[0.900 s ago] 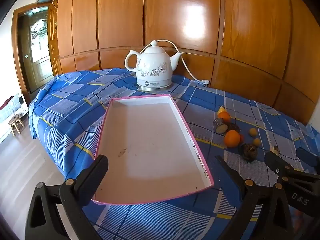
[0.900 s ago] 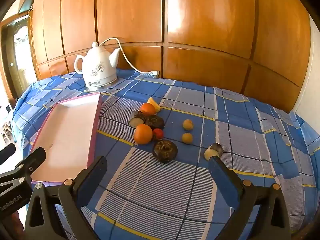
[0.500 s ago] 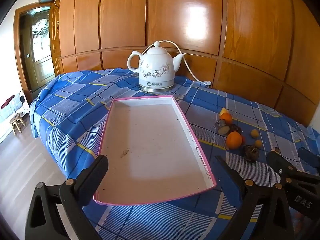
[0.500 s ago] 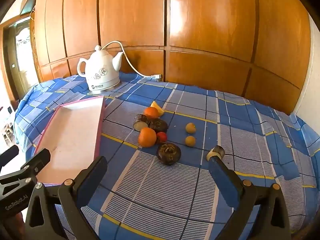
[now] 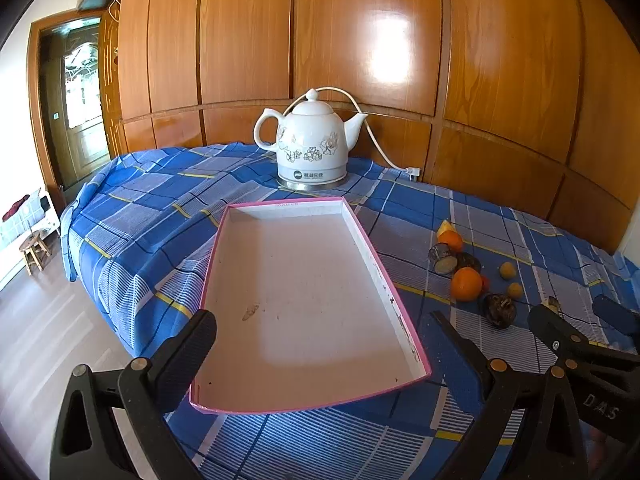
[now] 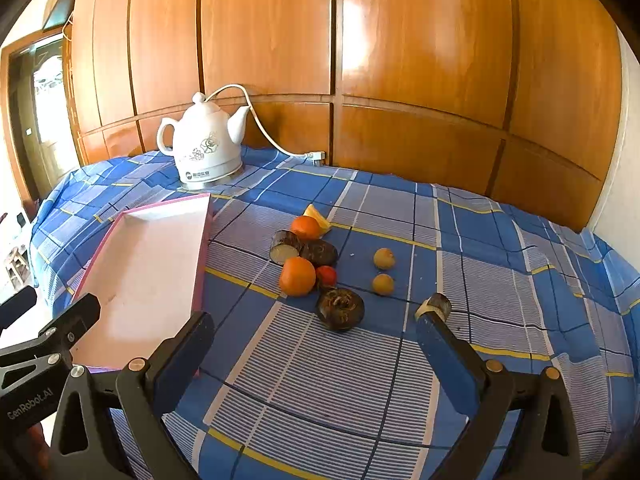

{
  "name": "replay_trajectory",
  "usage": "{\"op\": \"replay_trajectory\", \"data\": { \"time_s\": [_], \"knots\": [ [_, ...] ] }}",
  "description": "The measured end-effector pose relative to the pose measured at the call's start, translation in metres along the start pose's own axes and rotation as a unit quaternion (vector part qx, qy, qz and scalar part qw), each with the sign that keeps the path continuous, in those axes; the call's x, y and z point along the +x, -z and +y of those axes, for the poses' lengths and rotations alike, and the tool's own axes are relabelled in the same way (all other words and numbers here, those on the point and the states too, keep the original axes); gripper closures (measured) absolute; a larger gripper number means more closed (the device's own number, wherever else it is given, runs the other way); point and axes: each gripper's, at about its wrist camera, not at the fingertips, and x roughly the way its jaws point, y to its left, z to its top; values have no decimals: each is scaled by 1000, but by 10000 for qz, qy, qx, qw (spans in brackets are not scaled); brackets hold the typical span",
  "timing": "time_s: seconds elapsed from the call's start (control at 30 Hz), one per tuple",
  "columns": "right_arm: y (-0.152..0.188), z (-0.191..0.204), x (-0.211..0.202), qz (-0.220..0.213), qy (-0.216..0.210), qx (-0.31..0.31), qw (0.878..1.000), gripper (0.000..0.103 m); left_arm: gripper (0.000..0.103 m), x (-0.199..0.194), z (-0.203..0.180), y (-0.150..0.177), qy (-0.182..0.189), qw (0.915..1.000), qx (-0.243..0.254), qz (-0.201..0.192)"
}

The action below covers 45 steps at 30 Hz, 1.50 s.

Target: Organize fruits

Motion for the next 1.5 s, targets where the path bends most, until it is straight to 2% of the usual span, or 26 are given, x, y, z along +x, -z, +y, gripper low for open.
{"op": "replay_trajectory", "data": {
  "time_s": [0.47, 1.5],
  "knots": [
    [-1, 0, -4, -125, 16, -3, 9999, 0, 0, 2, -1, 2, 69, 10000, -49, 39],
    [1, -4, -1, -59, 2, 28, 10000, 0, 0, 0, -4, 0, 80, 10000, 3, 31]
  ]
}}
